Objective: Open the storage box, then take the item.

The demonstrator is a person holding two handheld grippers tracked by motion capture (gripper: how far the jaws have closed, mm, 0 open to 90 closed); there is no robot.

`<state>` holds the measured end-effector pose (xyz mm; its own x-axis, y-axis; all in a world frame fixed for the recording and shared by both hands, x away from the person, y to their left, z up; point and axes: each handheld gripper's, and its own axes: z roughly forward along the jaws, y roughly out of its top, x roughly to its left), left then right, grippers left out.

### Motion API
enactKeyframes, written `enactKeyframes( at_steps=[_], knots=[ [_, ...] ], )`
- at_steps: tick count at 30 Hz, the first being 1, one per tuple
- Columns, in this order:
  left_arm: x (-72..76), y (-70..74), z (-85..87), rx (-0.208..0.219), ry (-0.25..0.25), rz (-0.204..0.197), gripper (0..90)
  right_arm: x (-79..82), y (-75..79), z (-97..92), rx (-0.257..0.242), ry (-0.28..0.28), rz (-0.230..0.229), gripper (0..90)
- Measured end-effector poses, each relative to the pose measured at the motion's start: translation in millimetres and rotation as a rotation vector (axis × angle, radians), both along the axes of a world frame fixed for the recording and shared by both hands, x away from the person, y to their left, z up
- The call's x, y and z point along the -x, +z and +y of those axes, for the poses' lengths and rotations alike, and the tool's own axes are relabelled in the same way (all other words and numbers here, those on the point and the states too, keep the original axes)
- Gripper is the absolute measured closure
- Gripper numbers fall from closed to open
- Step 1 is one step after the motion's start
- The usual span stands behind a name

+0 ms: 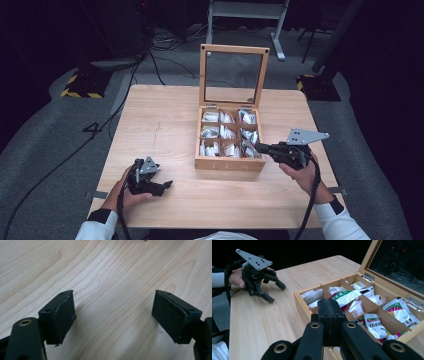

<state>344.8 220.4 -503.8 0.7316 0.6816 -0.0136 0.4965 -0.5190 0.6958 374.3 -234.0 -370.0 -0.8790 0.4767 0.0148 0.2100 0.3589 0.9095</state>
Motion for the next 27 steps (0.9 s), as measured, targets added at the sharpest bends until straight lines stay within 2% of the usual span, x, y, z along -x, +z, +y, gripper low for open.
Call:
enactKeyframes(
  at_steps=[9, 23, 27],
  knots=[
    [-0.1, 0.0, 0.0, 0.001, 0.001, 0.003, 18.9, 9.1, -2.8, 9.5, 0.02, 0.051, 0.004, 90.0],
    [0.3, -0.2, 0.1, 0.004, 0.004, 0.004, 18.7, 28.3, -18.5, 23.2, 0.065, 0.135, 0.027, 90.0],
    [0.2, -0.2, 0.2, 0.004, 0.003, 0.005, 18.6, 33.3, -27.4, 27.6, 0.098, 0.163, 0.043, 90.0]
  ],
)
